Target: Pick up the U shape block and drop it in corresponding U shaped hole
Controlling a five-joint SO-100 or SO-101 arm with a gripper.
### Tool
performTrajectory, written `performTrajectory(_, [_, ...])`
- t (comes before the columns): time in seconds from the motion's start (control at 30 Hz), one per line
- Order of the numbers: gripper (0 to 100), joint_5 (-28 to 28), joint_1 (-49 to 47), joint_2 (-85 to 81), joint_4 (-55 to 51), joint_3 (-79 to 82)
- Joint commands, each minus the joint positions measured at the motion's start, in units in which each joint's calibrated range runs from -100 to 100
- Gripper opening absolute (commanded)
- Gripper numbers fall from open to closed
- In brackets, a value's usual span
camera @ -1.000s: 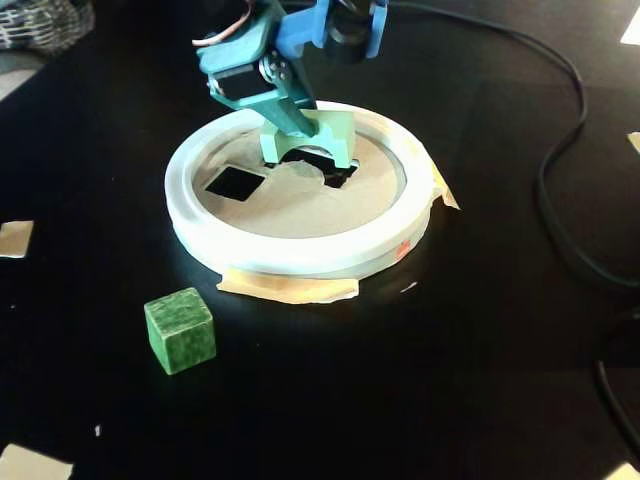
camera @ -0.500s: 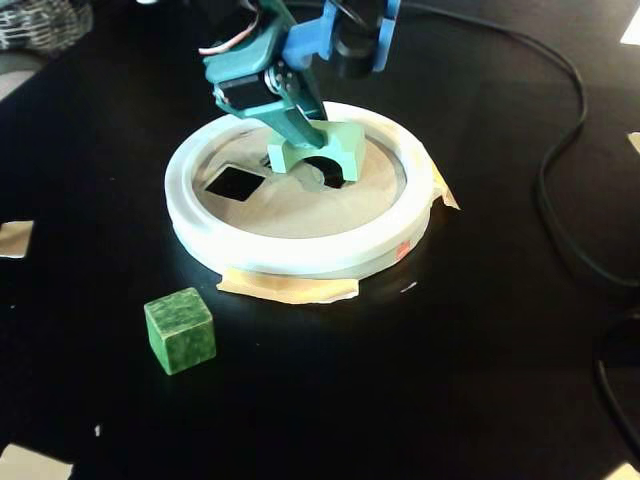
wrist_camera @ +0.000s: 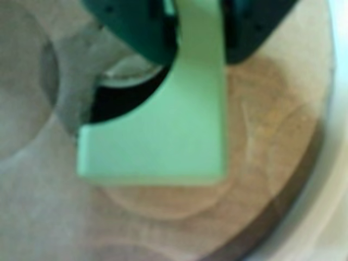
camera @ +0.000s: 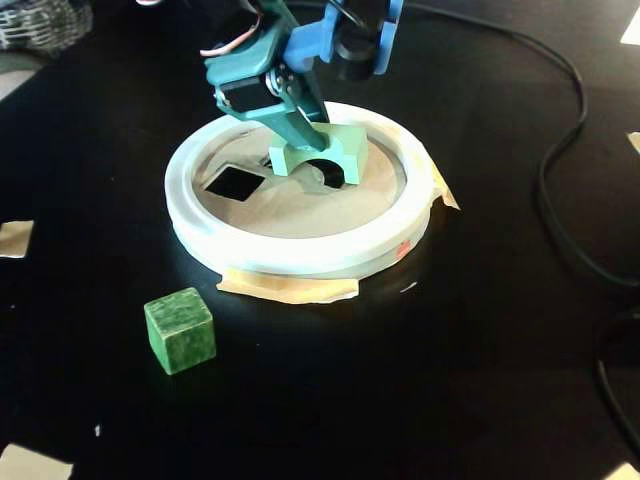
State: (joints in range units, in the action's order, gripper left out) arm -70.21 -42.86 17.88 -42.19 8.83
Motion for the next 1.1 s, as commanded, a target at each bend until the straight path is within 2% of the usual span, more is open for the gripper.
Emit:
performTrajectory(0.0, [7, -0.6, -0.8, -1.8, 0.6, -4.5])
performTrajectory(0.37, [7, -3.2, -5.2, -1.3, 0.9, -4.5])
performTrajectory(0.83, [10, -3.2, -3.5, -0.7, 0.9, -4.4])
performTrajectory(0.87, [12, -3.2, -3.5, -0.7, 0.8, -4.4])
performTrajectory(1.07, [53, -3.2, -3.5, -0.8, 0.7, -4.3])
